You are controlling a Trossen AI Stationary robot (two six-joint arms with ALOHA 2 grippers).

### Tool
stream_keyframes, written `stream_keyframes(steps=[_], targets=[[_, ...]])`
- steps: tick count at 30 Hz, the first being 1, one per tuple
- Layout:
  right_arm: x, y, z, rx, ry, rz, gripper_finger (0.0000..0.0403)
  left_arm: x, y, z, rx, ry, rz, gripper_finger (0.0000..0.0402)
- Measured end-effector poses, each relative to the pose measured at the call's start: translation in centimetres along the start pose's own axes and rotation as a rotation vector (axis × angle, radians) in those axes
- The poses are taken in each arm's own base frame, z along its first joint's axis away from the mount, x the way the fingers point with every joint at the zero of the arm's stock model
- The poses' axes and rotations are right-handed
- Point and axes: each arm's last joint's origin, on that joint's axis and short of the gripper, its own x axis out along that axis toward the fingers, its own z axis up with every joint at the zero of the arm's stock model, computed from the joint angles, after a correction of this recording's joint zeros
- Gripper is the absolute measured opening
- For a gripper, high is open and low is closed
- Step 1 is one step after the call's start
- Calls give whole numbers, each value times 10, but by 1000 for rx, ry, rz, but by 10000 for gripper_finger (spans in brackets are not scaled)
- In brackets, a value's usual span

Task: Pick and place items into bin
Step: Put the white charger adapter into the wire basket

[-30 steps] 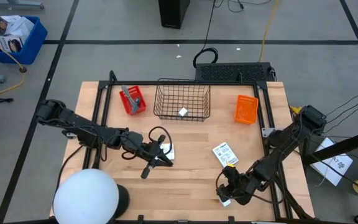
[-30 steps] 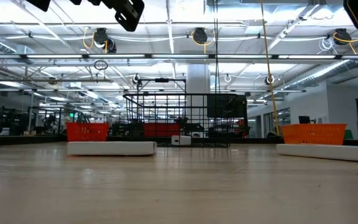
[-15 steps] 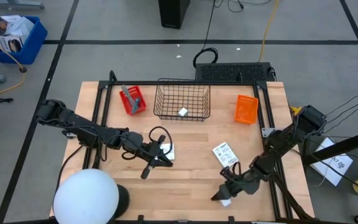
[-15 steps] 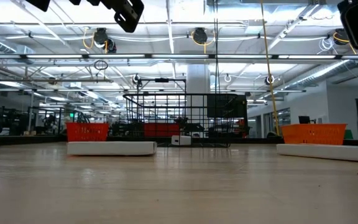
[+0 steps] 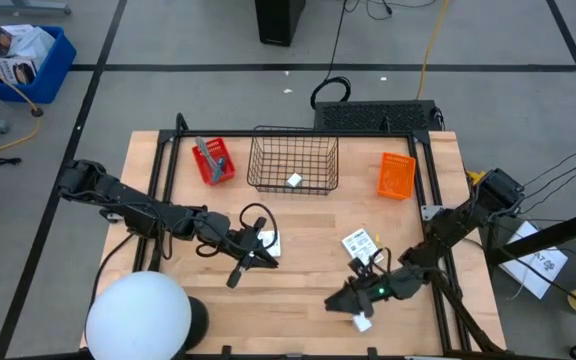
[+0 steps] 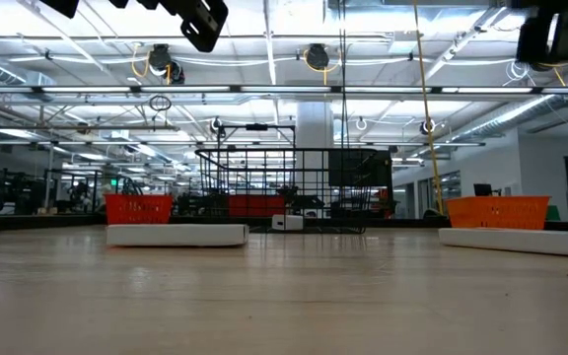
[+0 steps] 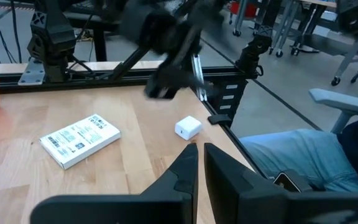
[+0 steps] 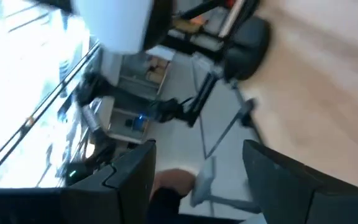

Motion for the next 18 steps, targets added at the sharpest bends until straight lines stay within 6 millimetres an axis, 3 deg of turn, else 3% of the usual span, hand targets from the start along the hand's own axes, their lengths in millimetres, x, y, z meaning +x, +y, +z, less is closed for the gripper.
stream_keyframes(steps=[3,8,12,18], targets=[[11,21,-1,-64,20,-40,224,0,0,0,-1,5,1,31],[20,42,-3,-128,89,-304,212,0,0,0,-1,5,1,31],[15,44,-4,-80,92,-466,211,0,-1,-1,0,7,-2,31],[12,36,-5,4,84,-555,210,0,-1,-1,-1,13,-3,31]])
